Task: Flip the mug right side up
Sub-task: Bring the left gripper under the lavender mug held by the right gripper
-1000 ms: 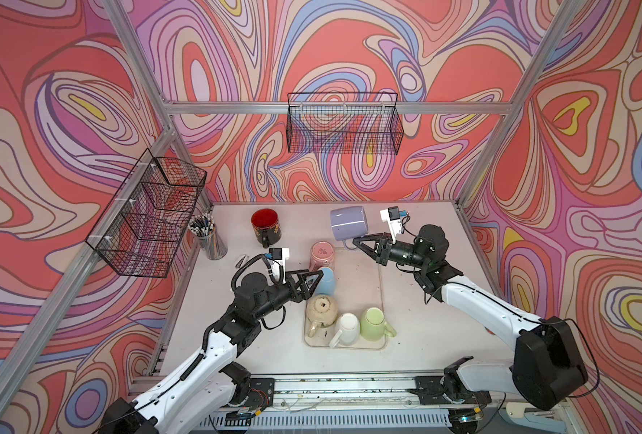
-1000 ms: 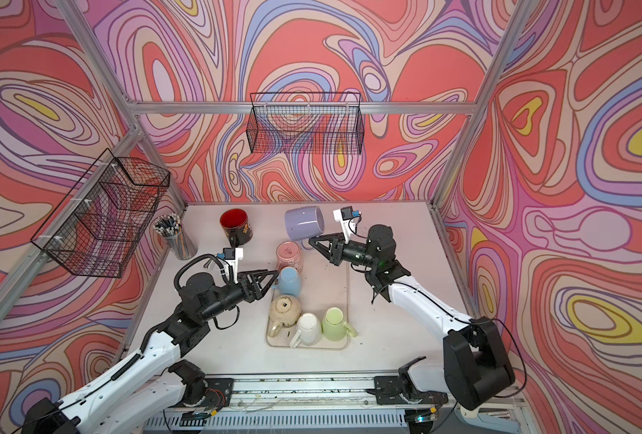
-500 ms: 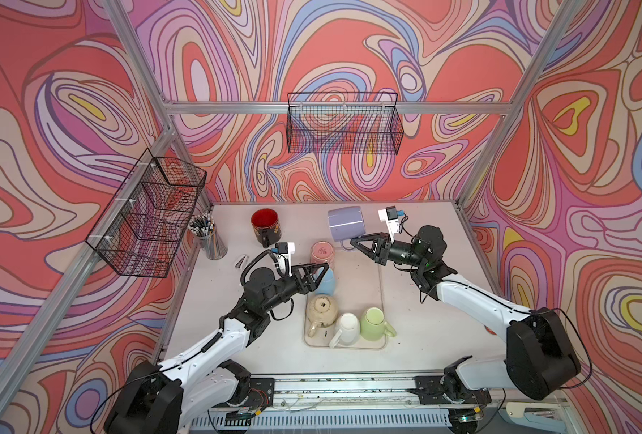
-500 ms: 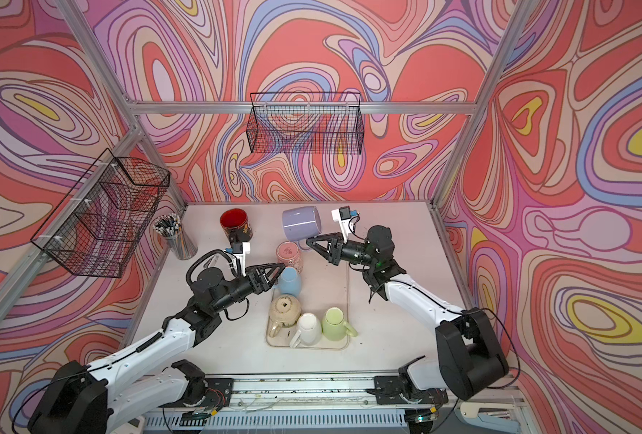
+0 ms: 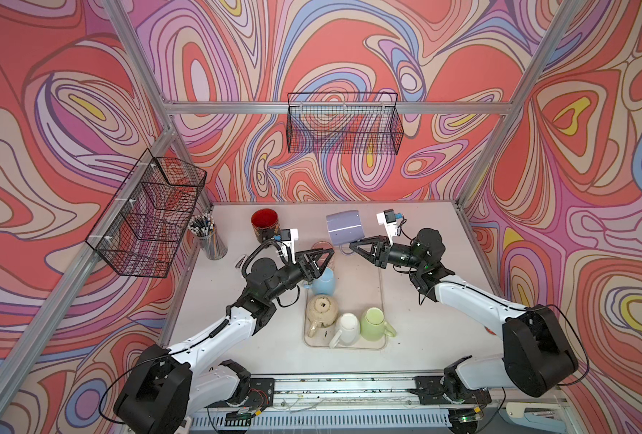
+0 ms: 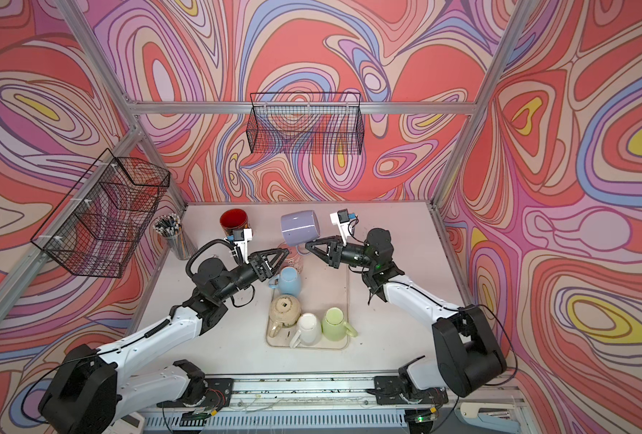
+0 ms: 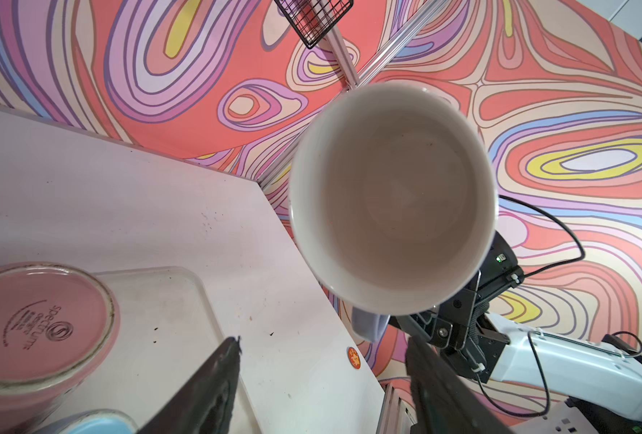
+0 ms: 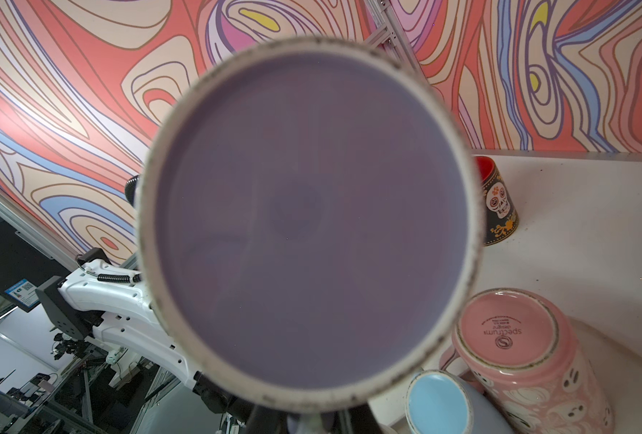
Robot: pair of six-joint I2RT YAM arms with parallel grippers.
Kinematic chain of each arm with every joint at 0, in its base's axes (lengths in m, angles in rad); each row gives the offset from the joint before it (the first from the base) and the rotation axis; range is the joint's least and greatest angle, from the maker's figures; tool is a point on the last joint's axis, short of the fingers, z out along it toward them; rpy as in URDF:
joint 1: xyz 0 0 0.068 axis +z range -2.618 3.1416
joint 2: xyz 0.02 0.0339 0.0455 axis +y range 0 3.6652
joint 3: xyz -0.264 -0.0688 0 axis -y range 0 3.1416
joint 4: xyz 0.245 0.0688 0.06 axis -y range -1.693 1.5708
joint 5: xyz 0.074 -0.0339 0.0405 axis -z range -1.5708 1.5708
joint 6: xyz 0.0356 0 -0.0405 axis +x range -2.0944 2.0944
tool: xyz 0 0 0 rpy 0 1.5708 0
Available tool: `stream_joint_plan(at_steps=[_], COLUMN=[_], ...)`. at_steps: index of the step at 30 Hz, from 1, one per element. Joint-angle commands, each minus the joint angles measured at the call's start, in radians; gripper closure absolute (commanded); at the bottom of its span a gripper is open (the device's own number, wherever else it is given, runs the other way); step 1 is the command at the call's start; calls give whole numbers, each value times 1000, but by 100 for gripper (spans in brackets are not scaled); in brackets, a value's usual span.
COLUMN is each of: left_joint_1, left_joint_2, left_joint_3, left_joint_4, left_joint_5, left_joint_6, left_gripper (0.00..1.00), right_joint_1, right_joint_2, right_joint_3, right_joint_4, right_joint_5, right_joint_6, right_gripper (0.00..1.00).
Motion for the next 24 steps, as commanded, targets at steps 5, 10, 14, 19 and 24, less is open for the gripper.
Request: stream_joint_plan(at_steps=[5,10,14,19,24], left_joint_1=[-19,-23,-23,-26,-29], left_joint_2=[53,82,89,107,120], left_joint_3=[36,55,74,87,97], left_joint_4=[89,118,113,126,141], left_joint_5=[25,37,46,56,61], left_joint_6=[-23,-34,-34,-43,-50], left_gripper=[34,39,44,47,50], right_joint_1=[-4,-5,-3,-2,8], right_joint_2=[31,58,73,86,102], right_joint_3=[-6,-7,-9,-7,-4], right_joint_4=[182,253,287,298,318], right_joint_5=[-40,-80,-112,-118,-128], right_joint_6=[46,94,120,129,145], right_gripper=[100,100,100,100,100])
